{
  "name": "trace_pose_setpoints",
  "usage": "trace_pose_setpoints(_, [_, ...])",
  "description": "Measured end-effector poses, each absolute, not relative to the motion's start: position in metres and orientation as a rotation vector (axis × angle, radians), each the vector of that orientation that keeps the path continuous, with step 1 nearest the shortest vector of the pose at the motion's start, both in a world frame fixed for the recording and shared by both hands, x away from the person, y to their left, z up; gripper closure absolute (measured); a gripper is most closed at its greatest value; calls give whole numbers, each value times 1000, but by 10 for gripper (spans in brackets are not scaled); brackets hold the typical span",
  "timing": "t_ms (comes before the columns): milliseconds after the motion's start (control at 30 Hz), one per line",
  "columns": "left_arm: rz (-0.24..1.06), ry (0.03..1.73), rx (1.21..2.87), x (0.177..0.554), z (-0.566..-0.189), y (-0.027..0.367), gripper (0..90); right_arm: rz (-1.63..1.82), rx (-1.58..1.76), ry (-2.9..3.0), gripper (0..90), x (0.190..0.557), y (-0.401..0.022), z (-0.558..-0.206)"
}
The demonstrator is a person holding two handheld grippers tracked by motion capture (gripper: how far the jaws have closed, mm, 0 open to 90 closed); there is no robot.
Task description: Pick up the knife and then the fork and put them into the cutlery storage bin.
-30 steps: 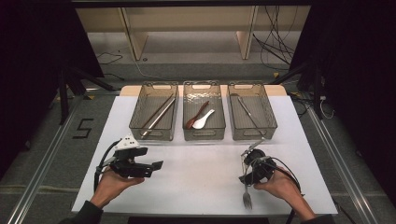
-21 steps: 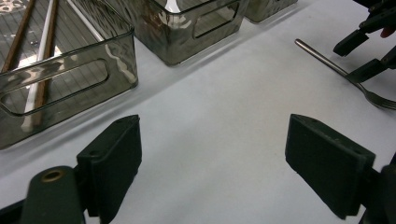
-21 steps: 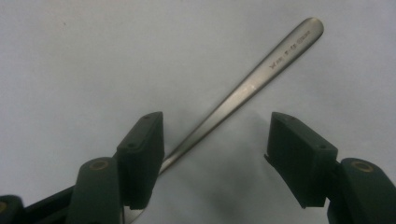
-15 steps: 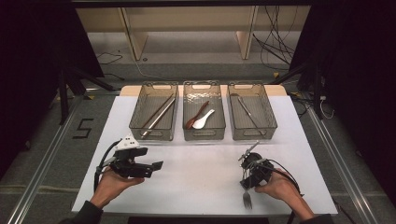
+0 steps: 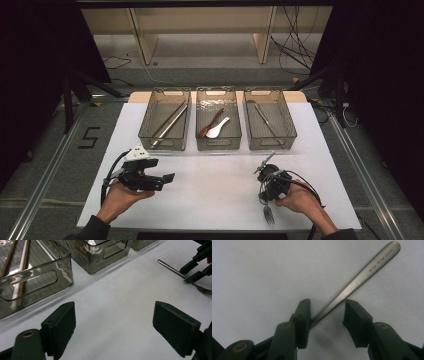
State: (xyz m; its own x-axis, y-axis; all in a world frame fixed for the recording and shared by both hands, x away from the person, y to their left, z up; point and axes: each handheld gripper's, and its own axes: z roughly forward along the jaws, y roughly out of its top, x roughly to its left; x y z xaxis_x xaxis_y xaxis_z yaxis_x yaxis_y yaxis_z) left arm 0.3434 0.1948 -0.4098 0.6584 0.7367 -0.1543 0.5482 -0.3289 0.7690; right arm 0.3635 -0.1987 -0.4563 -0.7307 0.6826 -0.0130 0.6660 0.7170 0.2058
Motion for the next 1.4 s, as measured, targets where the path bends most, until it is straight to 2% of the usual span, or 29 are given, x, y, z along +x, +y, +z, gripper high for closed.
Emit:
trace_pose_setpoints(533, [281, 992, 2033, 343, -410, 194, 183, 277, 1095, 2848, 841, 366, -200, -455])
trace_pose_setpoints(1400, [277, 992, 2032, 344, -410, 195, 184, 397, 1103, 2818, 851, 369, -215, -445])
